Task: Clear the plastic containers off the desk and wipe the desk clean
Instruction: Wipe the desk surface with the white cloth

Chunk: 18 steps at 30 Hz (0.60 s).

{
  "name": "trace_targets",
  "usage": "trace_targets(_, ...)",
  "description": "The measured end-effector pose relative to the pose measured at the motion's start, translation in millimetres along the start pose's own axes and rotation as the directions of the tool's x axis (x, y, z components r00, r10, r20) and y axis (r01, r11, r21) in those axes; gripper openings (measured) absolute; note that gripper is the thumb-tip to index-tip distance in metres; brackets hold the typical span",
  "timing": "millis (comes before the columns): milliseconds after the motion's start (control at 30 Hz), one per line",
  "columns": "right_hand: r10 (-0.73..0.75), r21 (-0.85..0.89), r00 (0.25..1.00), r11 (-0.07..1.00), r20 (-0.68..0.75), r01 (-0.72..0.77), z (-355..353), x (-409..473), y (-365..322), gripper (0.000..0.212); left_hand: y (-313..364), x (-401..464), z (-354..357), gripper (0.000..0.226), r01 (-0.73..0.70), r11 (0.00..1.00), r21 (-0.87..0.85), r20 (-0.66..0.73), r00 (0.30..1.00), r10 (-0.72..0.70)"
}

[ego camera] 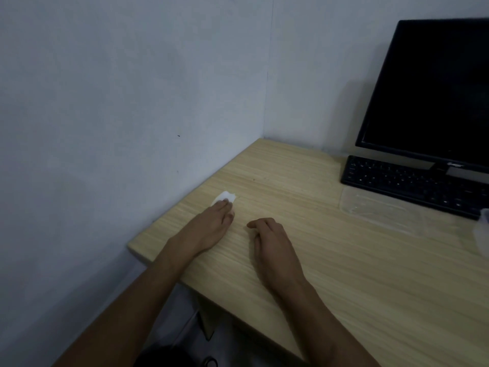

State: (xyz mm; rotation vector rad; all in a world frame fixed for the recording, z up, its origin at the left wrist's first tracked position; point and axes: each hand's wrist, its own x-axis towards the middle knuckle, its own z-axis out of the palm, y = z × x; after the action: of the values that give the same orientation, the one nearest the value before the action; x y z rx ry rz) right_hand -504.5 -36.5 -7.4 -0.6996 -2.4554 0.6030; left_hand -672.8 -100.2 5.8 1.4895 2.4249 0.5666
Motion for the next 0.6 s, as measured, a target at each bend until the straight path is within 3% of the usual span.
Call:
trace_targets(133,0.016,0.002,1.0,1.0,-0.003,-0.016,-3,-2,0,0.034,-3,-30,9,0.051,-0.047,0.997,0.058,-0.024,0.999,0.048)
trace_targets(433,0.014,0.017,1.0,1.0,0.002,-0.014,-3,-2,0,0.034,-40,-31,-26,0.05,0.185,0.981,0.058,-0.055,0.982,-0.182)
trace_targets(600,0.005,0.003,1.0,1.0,0.013,-0.005,-3,-2,0,0.035,-38,-52,-12,0.049,0.094,0.994,0.058,-0.052,0.994,-0.091)
